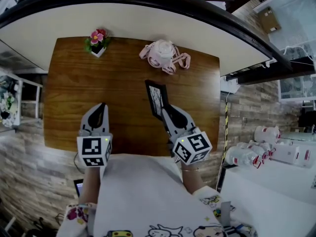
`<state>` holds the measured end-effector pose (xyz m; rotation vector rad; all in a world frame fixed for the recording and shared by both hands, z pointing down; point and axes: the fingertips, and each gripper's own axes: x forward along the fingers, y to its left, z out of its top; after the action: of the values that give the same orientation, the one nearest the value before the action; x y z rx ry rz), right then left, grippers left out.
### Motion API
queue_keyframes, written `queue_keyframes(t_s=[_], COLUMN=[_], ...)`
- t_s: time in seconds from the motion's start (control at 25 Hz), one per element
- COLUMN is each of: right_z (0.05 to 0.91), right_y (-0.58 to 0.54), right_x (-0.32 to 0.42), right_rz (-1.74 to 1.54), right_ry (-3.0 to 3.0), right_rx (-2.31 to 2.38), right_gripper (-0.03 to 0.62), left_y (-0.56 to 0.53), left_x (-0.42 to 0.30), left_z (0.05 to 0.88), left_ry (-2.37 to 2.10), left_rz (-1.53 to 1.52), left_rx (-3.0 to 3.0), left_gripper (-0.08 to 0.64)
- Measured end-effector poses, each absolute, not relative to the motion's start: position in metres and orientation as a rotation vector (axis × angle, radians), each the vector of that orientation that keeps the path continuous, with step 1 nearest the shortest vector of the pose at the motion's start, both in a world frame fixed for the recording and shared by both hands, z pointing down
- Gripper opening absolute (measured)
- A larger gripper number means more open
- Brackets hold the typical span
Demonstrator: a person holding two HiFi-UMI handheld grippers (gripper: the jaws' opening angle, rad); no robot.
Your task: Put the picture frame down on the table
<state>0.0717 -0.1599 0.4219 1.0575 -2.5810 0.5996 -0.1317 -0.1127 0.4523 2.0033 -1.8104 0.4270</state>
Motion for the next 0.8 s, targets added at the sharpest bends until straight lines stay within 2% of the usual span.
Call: queue_keyframes(t_s=[0.8], right_z=[0.472], right_y=[-0.158], right_x=[0.057], right_rz=[0.902], right_ry=[-2.507], right_rx=[0.979], right_gripper=[0.061], left_y=[-0.122], left_x=[-0.133], left_z=[0.478], left_ry=[-1.737], left_rz=[0.461], left_rx=[1.987], left_gripper=[0.003])
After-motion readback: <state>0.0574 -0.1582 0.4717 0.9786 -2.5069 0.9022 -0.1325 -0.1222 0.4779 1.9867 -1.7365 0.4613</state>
